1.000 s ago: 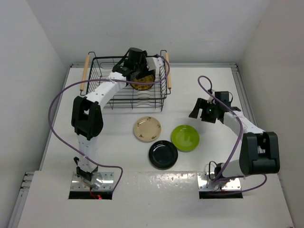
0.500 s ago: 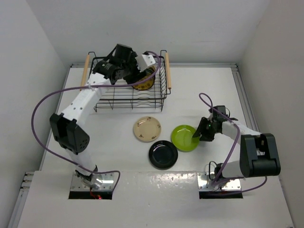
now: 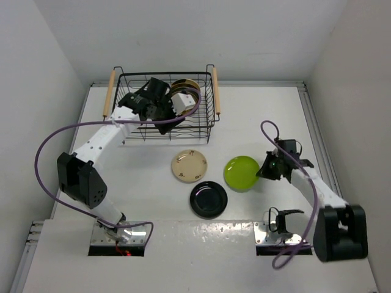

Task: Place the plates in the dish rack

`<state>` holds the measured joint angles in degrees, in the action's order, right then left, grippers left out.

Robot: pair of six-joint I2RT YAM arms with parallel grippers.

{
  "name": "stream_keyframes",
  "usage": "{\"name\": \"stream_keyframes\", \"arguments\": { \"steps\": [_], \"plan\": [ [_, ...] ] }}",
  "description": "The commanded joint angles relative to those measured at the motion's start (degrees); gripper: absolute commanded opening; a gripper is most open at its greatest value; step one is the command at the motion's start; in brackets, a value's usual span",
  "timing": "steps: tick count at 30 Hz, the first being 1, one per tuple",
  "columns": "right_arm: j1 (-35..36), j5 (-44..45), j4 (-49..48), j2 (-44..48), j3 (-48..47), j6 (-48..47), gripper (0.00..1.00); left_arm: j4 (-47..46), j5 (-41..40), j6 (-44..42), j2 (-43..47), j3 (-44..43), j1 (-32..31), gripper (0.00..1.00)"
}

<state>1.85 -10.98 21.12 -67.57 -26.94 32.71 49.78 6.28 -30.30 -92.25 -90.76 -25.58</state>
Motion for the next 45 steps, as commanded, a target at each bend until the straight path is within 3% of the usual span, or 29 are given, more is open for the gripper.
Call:
{"name": "stream_keyframes", "arguments": {
  "steps": [1,4,7,15,18,19,21,24,28,36,45],
  "plan": [
    [0.18,13.23,5.77,10.49,-3.72,-7.01,0.0,-0.47,1.63,0.95,3.65,0.4,-0.61,0.66],
    [0.17,21.08,4.28,15.7,-9.87,-13.88,0.0,-0.47,2.15,1.47,3.65,0.41,0.0,0.66],
    [0.52,24.52,0.06,14.05,-20.39,-21.6,0.0,-1.79,2.77,5.68,3.65,1.02,2.02,0.66],
    [12.29,29.71,-22.14,-7.9,-47.75,-49.56,0.0,-3.64,2.24,11.93,3.65,2.78,8.52,0.66],
    [17.2,21.38,-28.31,-14.74,-55.65,-61.41,0.0,-3.64,1.19,13.07,3.65,2.78,10.89,0.65],
    [18.1,13.09,-30.59,-16.0,-56.55,-62.93,0.0,-4.16,0.49,13.6,2.96,2.26,11.51,0.65],
    [20.11,7.85,-32.02,-21.51,-60.67,-65.92,0.0,-4.16,-0.31,14.13,2.34,1.47,12.57,0.65],
    [22.66,-3.41,-28.35,-30.3,-70.05,-69.79,0.0,-4.16,-0.92,14.75,0.15,0.23,14.06,0.65],
    [25.31,-5.18,-27.8,-40.08,-73.51,-76.65,0.0,-4.16,-0.92,14.75,-1.62,-2.66,15.29,0.65],
    [25.84,-6.16,-38.33,-50.36,-73.43,-76.21,0.0,-5.31,-0.13,14.22,-5.49,-4.78,17.32,0.65],
    [27.07,-2.55,-42.22,-54.16,-70.1,-74.72,0.0,-6.54,0.48,14.22,-6.63,-4.78,19.08,0.65]
  ]
}}
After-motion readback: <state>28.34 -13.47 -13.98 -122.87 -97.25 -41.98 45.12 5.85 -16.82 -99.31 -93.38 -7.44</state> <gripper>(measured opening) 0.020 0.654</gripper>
